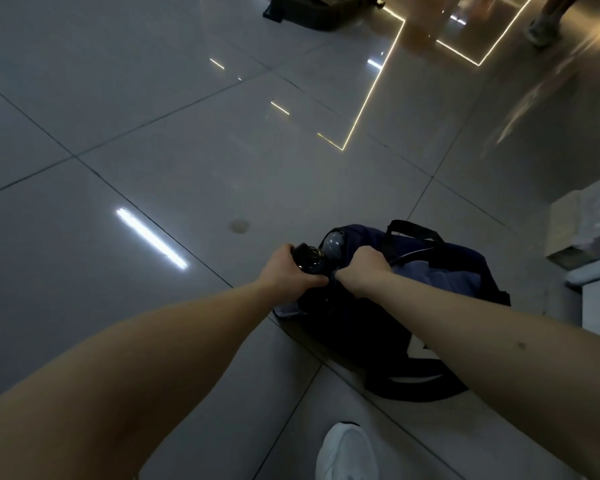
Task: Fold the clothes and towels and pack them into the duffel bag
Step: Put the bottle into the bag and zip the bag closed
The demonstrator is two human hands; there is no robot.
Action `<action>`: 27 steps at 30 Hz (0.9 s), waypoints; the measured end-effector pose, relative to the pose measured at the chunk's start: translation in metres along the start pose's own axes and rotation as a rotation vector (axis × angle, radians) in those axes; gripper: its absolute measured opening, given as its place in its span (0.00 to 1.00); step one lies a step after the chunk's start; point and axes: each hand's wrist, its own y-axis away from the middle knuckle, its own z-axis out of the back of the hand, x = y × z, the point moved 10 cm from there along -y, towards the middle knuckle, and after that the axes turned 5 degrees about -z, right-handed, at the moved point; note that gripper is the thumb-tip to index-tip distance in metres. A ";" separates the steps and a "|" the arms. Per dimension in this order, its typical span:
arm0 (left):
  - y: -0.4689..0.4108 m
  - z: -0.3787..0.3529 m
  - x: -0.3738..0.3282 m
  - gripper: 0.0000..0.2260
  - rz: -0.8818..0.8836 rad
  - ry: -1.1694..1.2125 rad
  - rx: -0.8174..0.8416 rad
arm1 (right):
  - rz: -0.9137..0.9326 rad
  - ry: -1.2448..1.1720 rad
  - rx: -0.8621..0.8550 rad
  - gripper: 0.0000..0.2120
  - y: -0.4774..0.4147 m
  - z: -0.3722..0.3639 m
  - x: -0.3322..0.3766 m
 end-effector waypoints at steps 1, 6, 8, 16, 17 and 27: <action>0.001 -0.002 -0.003 0.30 -0.012 -0.002 0.005 | 0.018 -0.047 0.031 0.10 0.000 -0.001 -0.001; 0.005 -0.011 -0.010 0.31 -0.050 0.015 0.040 | 0.115 -0.225 0.177 0.03 0.008 0.004 -0.007; 0.004 -0.018 -0.010 0.32 -0.049 0.000 0.064 | 0.153 -0.236 0.190 0.04 0.010 0.008 -0.005; 0.008 -0.032 -0.003 0.39 -0.029 -0.097 0.016 | 0.216 -0.259 0.267 0.06 0.010 0.012 -0.002; 0.008 -0.033 -0.005 0.39 -0.043 -0.105 0.012 | 0.205 -0.269 0.279 0.06 0.009 0.013 -0.004; -0.006 -0.029 -0.002 0.36 -0.068 -0.073 0.096 | 0.411 0.161 -0.047 0.13 0.007 0.036 0.009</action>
